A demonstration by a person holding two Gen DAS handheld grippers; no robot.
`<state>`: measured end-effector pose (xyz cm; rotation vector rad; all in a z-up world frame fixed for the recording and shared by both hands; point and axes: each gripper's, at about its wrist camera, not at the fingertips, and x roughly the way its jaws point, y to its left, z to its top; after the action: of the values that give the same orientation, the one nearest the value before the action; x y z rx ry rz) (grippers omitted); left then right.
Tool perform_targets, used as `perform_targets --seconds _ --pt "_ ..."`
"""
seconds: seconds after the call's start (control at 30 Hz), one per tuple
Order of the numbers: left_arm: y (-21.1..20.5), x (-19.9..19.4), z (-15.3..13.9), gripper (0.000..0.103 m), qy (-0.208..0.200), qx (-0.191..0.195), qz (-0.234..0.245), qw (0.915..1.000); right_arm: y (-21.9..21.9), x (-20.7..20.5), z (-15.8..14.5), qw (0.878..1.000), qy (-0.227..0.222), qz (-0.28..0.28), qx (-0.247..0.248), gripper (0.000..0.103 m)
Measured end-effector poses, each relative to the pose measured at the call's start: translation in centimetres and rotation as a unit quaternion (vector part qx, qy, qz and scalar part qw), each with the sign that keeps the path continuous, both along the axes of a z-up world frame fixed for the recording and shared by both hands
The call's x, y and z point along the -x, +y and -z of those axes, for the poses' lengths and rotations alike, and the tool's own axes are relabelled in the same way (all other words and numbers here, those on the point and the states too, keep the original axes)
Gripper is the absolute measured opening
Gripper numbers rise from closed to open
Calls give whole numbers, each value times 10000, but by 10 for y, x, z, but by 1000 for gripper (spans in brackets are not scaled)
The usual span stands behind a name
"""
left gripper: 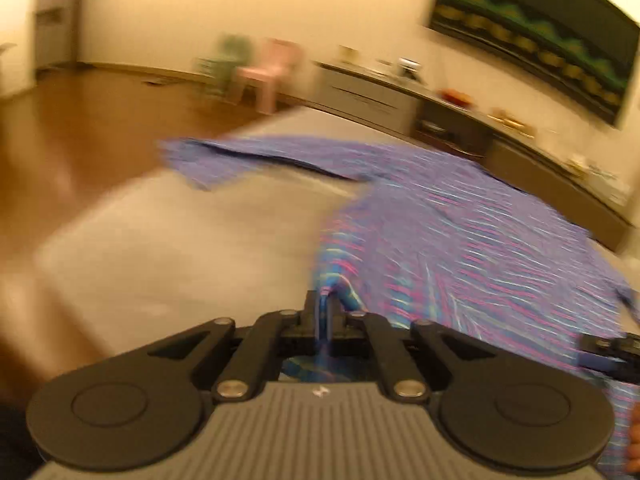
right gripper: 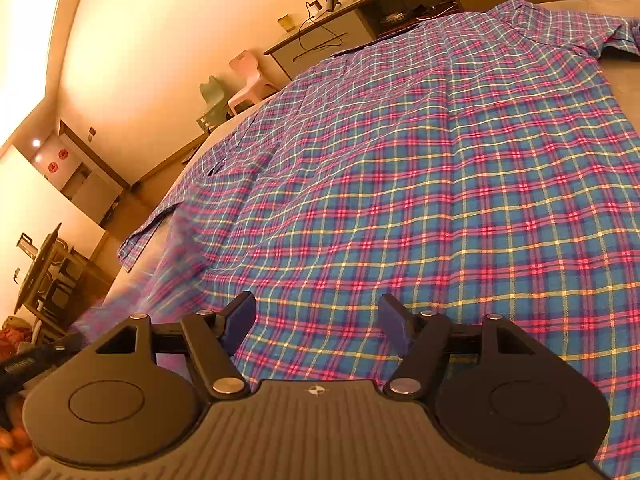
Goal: Fold clothes
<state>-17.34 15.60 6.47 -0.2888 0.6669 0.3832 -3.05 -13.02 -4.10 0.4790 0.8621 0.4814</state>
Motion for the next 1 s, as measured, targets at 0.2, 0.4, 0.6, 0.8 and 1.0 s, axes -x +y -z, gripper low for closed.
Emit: perform_targets --seconds 0.2,0.4,0.6,0.8,1.0 --pt "-30 -4 -1 27 -66 -264 896 9956 -2 1 -14 9994 -176 65 274 76" --pt "-61 -29 38 32 354 -527 1877 9802 -7 24 -25 9858 -730 -315 1482 76" --pt "-59 -28 69 28 858 -353 1825 9788 -25 45 -13 9546 -701 -776 2789 72" --pt "-70 -22 57 22 974 -220 1944 9758 -46 70 -17 9417 -311 -1172 3139 72" --pt "-81 -63 -2 32 149 -1002 2263 9688 -44 54 -45 9382 -716 -1039 3223 83"
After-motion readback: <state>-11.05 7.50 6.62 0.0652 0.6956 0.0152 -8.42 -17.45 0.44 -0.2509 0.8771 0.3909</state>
